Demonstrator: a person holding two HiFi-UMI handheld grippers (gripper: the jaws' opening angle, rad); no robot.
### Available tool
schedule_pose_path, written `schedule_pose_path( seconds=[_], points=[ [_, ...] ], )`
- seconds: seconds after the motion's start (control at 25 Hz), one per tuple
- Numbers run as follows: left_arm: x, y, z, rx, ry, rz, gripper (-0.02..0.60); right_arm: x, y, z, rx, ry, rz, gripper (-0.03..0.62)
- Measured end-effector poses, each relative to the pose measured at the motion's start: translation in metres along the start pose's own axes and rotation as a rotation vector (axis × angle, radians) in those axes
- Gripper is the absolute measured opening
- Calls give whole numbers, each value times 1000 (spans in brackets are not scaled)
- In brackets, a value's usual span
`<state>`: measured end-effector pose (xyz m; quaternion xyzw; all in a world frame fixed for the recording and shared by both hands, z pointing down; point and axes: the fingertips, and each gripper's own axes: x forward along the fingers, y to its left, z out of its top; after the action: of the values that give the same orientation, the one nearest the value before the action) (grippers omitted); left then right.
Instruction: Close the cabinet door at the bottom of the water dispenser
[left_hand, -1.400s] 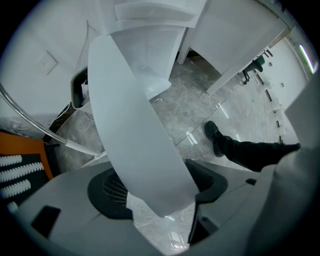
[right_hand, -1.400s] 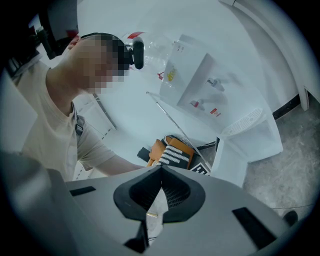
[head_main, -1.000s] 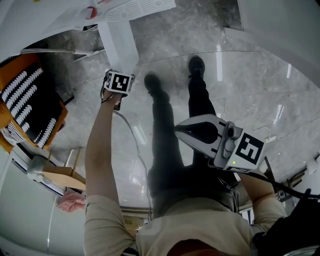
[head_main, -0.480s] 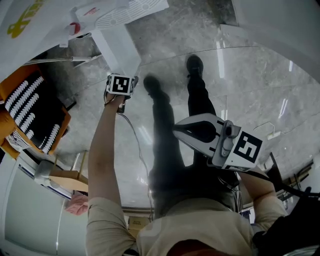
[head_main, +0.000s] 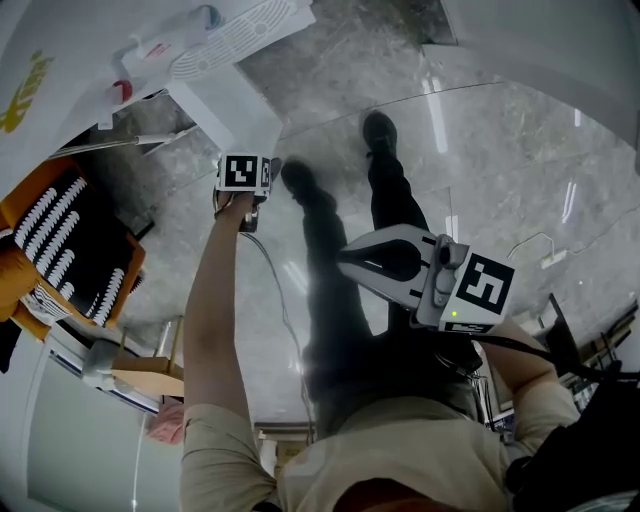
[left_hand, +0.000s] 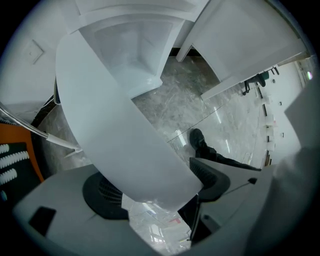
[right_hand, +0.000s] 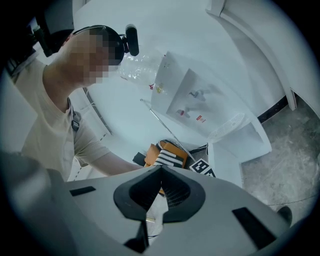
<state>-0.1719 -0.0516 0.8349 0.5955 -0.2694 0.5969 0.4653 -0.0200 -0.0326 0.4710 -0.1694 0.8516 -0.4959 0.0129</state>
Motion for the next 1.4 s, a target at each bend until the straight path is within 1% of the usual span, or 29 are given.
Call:
schedule_pose_path(
  seconds=[0.12, 0.28, 0.52, 0.76, 1.0, 1.12, 1.24, 1.4],
  points=[
    [1, -7, 6, -18, 7, -9, 342, -4, -3, -5, 3, 4, -6, 14],
    [2, -16, 15, -60, 13, -16, 344, -5, -8, -16, 5, 41, -1, 14],
    [4, -31, 25, -138, 24, -29, 344, -14, -13, -20, -4, 91, 32, 14],
    [4, -44, 42, -203, 2, -52, 344, -23, -21, -13, 3, 49, -3, 14],
    [3, -51, 51, -237, -6, -81, 348, -22, -20, -15, 10, 56, 13, 14],
    [3, -59, 59, -259, -30, -113, 351, -26, -21, -13, 10, 52, 3, 14],
    [2, -61, 65, -278, -46, -126, 351, -27, -22, -13, 12, 43, -3, 14],
    [-1, -66, 71, -285, -57, -158, 353, -28, -22, -18, 25, 44, -4, 14]
  ],
)
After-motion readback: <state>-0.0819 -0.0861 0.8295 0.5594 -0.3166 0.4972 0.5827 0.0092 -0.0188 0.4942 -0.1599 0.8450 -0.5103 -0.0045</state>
